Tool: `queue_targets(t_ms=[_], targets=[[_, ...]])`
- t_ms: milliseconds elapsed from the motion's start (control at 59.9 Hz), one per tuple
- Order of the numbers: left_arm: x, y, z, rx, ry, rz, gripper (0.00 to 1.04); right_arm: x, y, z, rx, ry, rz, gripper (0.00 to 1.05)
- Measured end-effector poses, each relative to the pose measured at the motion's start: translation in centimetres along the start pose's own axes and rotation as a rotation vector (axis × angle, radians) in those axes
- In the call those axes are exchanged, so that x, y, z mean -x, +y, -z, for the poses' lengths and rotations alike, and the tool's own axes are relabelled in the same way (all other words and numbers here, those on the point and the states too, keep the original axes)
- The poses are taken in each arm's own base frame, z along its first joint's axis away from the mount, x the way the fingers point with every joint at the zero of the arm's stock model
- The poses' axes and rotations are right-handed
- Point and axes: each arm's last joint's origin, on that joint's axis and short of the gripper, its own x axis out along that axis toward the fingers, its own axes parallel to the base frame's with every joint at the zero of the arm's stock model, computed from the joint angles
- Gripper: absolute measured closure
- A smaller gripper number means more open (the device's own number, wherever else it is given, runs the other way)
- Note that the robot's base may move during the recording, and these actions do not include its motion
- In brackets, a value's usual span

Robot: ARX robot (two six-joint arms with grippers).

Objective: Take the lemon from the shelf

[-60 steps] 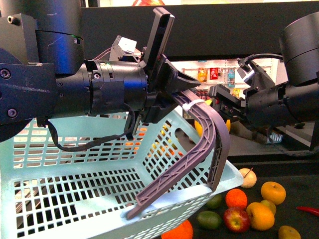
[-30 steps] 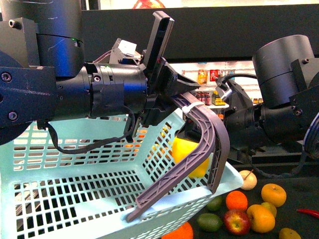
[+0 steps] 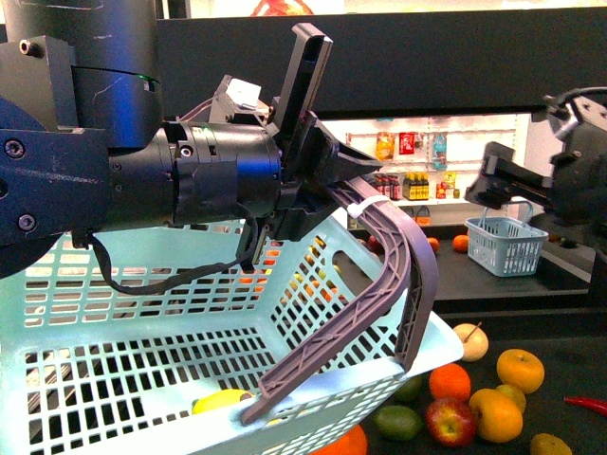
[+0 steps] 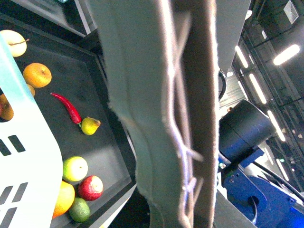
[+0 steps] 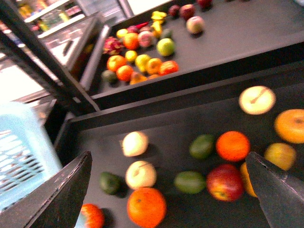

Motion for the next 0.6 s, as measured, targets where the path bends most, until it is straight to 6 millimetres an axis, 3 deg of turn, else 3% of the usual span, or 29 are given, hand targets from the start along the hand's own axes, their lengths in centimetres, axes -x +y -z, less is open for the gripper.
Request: queue_targets(t_ms=[133, 334, 451, 601], targets=[[0.0, 0.0, 0.0, -0.001, 0.001, 0.001, 0.96, -1.3, -3.7, 2.4, 0.05, 0.052, 0.128, 0.07], [0.0, 0.0, 0.0, -0.001, 0.001, 0.001, 0.96, -3.4, -7.9, 12.3, 0.064, 0.308, 0.223, 0.07], [0.0, 0.0, 0.0, 0.0, 0.0, 0.0, 0.96, -3.9, -8.5, 16.9, 0.075, 0.408, 0.231, 0.07], [0.0, 0.0, 0.0, -0.001, 0.001, 0.0, 0.96, -5.0, -7.1, 21.5, 0.129, 0.49, 0.198, 0.07]])
